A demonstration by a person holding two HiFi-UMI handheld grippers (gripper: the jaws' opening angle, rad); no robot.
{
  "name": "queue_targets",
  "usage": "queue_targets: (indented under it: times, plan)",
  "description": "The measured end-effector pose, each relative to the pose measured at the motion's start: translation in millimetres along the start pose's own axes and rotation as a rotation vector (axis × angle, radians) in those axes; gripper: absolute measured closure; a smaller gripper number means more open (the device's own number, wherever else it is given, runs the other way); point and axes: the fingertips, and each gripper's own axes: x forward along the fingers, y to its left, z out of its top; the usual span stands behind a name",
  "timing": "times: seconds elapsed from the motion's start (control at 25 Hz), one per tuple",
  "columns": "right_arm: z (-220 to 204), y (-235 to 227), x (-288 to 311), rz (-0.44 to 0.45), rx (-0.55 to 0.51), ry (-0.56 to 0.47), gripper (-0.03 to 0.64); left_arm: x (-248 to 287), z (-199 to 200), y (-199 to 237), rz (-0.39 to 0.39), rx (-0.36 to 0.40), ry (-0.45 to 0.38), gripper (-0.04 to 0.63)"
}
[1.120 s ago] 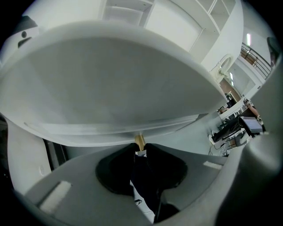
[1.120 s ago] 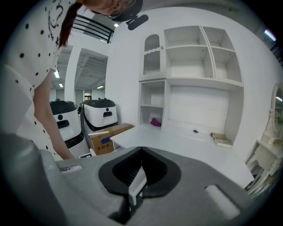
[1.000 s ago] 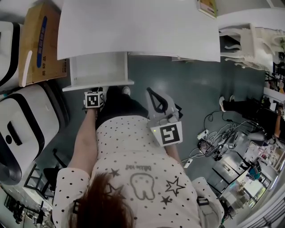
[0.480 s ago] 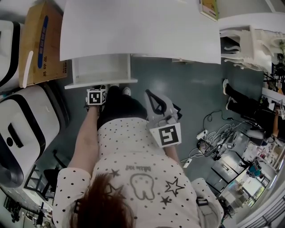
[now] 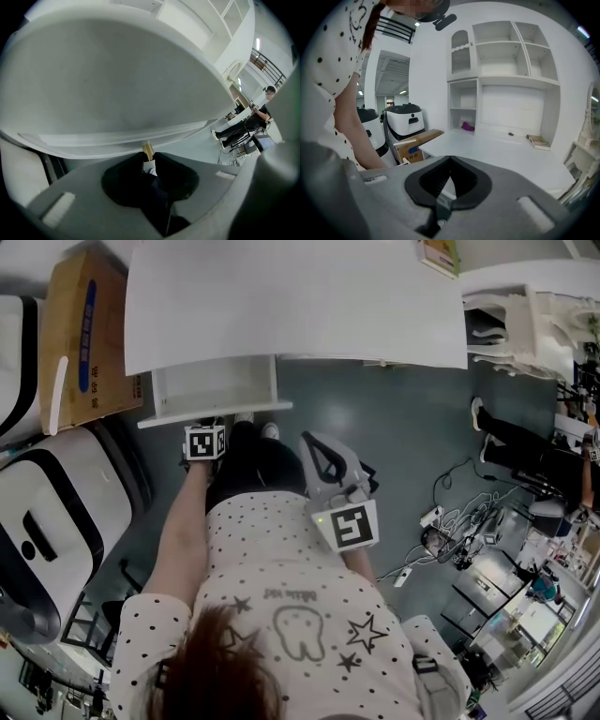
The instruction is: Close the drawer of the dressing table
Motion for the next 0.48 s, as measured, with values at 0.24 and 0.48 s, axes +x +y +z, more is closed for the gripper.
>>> queue_targets:
  times: [0.24,0.48]
  plan:
    - [-0.6,6.1,1.8,-0.020,0.012,0.003,0.620,0.8,6.8,6.8,0.006,-0.019,-0.008,0.522]
    - [0.1,-0.2,3.3,-0.049,0.018,0.009,0.620,9.4,13.1,5.8,-0.010,-0.024,-0.013,0.522]
